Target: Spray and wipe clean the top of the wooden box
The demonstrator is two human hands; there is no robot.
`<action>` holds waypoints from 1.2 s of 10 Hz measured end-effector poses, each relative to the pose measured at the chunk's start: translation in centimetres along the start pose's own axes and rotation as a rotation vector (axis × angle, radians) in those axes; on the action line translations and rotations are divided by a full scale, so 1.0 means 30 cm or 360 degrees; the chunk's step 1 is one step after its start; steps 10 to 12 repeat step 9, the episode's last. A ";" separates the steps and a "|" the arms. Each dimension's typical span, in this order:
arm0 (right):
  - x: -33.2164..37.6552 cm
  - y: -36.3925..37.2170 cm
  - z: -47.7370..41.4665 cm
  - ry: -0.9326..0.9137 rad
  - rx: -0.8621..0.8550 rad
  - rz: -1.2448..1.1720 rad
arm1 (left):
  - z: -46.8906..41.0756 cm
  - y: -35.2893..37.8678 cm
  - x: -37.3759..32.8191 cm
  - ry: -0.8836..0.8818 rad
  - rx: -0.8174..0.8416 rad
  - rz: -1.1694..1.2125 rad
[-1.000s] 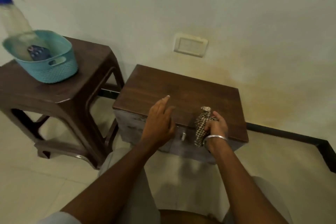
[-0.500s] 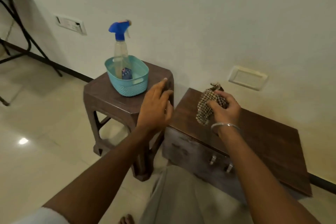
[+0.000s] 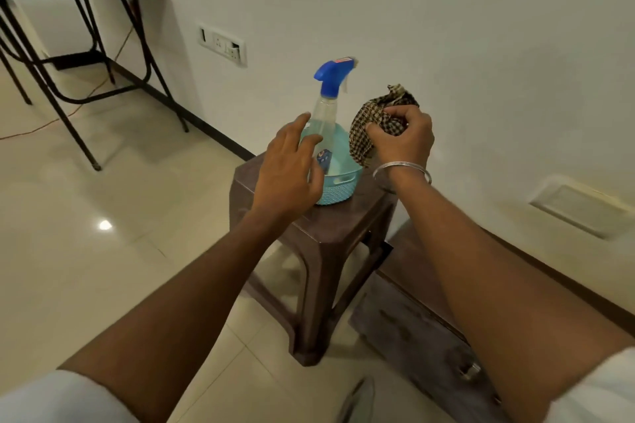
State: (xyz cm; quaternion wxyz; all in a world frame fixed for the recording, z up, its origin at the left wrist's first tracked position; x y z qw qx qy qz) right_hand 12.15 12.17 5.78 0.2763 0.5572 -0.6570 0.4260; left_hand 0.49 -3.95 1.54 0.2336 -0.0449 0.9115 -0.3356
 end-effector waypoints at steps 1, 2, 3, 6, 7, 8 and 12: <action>-0.020 0.087 -0.002 -0.0050 0.0033 0.0092 | -0.020 0.024 0.046 -0.0015 0.0006 -0.0015; -0.065 0.168 0.010 -0.0066 0.0130 0.0197 | -0.017 0.068 0.089 -0.0048 0.0012 -0.0017; -0.115 0.218 0.023 -0.0061 0.0345 0.0469 | 0.001 0.110 0.126 -0.0042 0.0014 -0.0025; -0.126 0.242 0.065 -0.0480 0.0647 0.1021 | 0.062 0.157 0.145 -0.0047 0.0067 -0.0017; -0.118 0.195 0.059 -0.0524 0.0612 0.0940 | 0.059 0.137 0.117 -0.0052 0.0076 -0.0008; -0.126 0.118 0.049 -0.0504 0.0507 0.0903 | 0.061 0.118 0.079 0.0010 0.0035 0.0008; -0.115 0.036 0.075 -0.0612 0.0547 0.0919 | 0.070 0.115 0.008 0.0107 0.0115 0.0017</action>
Point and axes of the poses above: each hand's wrist, its own z-axis away from the middle knuckle, its own y-axis out of the palm, x = y × z, the point moved 5 cm from there along -z, towards the middle knuckle, and after that the axes turned 6 degrees about -x, right-handed, at the moved point
